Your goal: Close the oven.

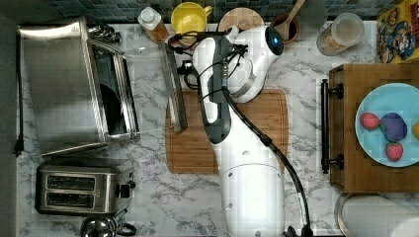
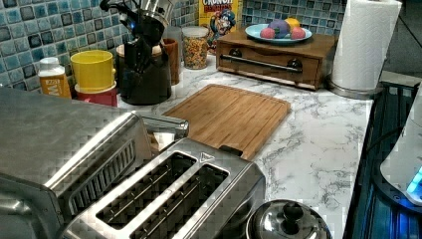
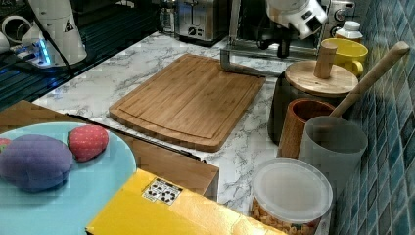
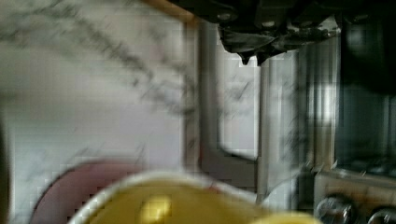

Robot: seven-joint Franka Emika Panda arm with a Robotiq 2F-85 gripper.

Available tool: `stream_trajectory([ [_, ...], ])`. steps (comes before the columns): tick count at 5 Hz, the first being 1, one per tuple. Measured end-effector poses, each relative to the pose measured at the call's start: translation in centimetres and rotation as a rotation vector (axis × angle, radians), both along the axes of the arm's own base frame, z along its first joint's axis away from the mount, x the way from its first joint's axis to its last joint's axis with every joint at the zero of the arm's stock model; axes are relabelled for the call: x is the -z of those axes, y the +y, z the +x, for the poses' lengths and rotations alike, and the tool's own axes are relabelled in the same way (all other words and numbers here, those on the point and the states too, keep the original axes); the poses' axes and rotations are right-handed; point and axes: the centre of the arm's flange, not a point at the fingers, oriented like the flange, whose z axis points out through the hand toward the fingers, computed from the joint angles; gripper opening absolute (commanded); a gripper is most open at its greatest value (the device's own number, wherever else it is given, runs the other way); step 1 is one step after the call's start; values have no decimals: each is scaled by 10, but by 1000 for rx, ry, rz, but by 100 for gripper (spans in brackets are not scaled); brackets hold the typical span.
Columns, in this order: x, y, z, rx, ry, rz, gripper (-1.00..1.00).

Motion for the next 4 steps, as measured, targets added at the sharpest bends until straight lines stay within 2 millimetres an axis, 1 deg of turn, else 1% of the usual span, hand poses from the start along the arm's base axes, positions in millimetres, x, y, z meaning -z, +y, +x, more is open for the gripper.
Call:
stream_trajectory([
  [1, -2, 13, 4, -8, -35, -35, -100],
  [2, 0, 27, 2, -63, -30, -72, -100],
  [4, 8, 43, 2, -132, -89, -225, -100],
])
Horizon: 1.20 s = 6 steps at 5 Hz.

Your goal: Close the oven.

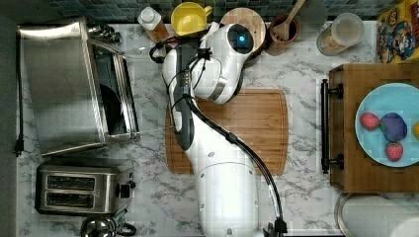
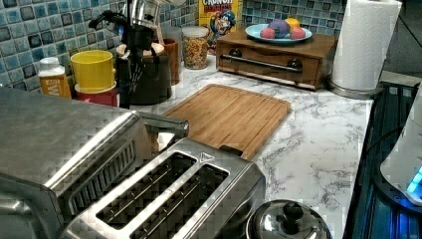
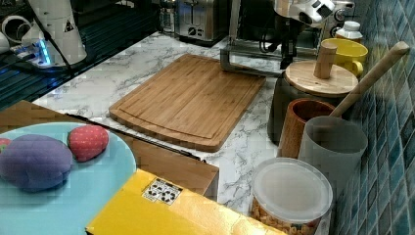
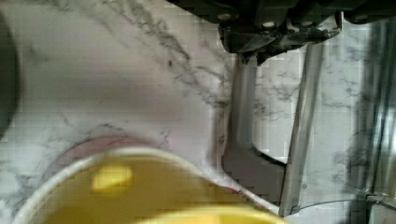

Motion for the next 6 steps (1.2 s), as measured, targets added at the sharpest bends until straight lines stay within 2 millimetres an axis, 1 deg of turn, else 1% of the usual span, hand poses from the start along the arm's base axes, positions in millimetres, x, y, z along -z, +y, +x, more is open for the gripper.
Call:
stream_trajectory([
  [1, 9, 13, -5, -6, 61, 9, -100],
  [2, 23, 19, -10, -20, 182, 16, -100],
  [4, 38, 9, -3, 31, 402, 59, -100],
  [5, 43, -2, -3, 92, 430, 127, -100],
  [6, 44, -10, -6, 137, 441, 185, -100],
])
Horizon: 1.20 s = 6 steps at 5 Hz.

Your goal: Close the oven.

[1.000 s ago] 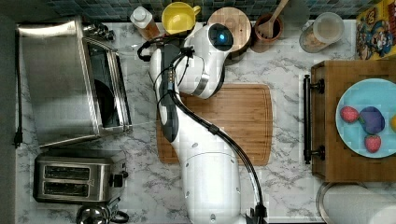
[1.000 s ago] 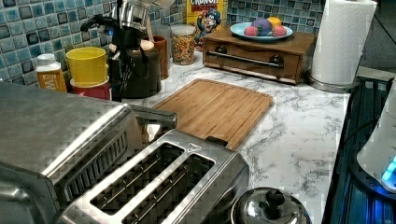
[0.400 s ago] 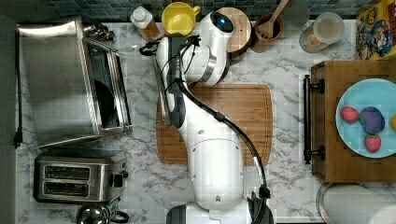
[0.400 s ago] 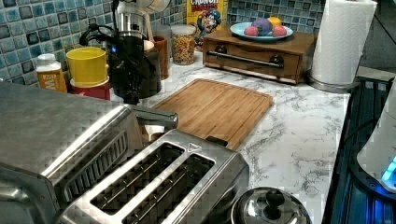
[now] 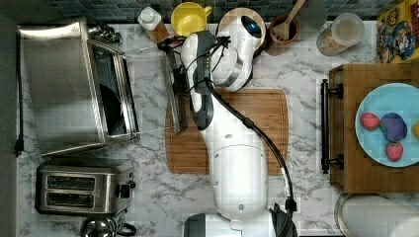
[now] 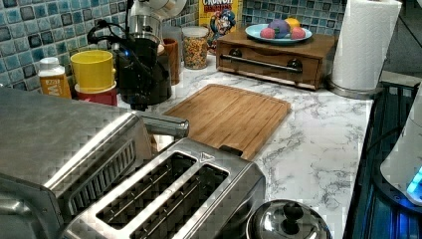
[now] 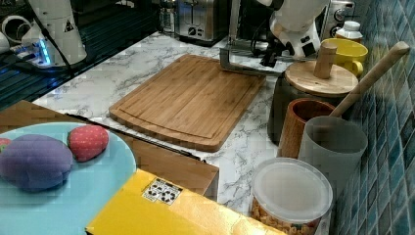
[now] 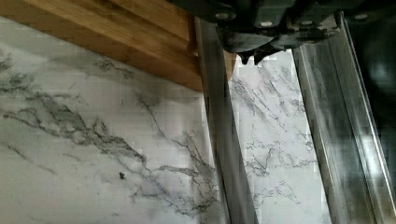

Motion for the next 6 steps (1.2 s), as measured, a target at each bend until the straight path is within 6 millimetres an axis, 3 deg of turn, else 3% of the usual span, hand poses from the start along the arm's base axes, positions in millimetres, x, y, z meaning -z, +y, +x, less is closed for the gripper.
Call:
stream_trajectory([
  [1, -2, -3, -10, 34, -13, -7, -100],
  [2, -22, 2, -23, 59, -60, -29, -100],
  [3, -68, 20, -34, 39, -130, -28, -100],
  [4, -126, 60, -42, -57, -220, -43, -100],
  [5, -173, 117, -53, -222, -335, -127, -100],
  [6, -208, 194, -63, -262, -533, -240, -100],
])
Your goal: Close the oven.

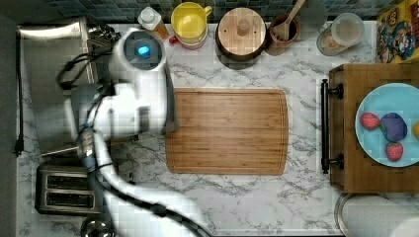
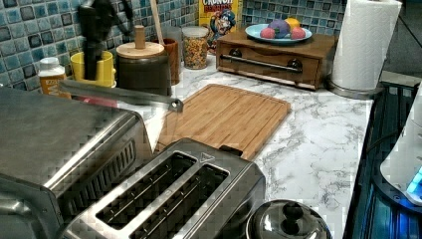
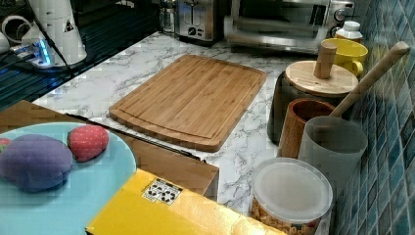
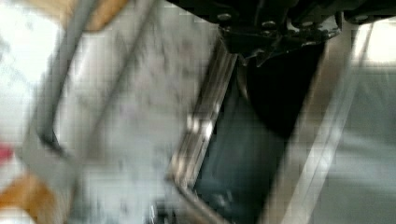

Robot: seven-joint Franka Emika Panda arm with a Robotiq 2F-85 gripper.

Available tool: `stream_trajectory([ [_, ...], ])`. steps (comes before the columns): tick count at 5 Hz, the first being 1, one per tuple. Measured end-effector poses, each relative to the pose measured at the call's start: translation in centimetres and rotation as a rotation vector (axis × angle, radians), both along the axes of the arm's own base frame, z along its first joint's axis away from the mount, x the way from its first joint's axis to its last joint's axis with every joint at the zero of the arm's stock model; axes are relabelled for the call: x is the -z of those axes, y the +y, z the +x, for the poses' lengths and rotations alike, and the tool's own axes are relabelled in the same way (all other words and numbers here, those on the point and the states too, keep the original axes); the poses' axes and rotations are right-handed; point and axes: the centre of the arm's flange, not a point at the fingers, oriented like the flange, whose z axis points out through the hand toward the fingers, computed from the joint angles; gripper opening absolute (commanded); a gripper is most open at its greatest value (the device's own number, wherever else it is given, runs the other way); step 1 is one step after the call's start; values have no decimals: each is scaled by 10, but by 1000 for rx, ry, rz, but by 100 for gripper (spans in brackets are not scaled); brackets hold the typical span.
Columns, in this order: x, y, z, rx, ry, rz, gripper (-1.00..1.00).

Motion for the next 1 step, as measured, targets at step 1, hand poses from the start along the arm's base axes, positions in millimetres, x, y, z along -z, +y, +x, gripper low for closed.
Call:
stream_trajectory([
  [1, -29, 90, -32, -45, -127, 12, -100],
])
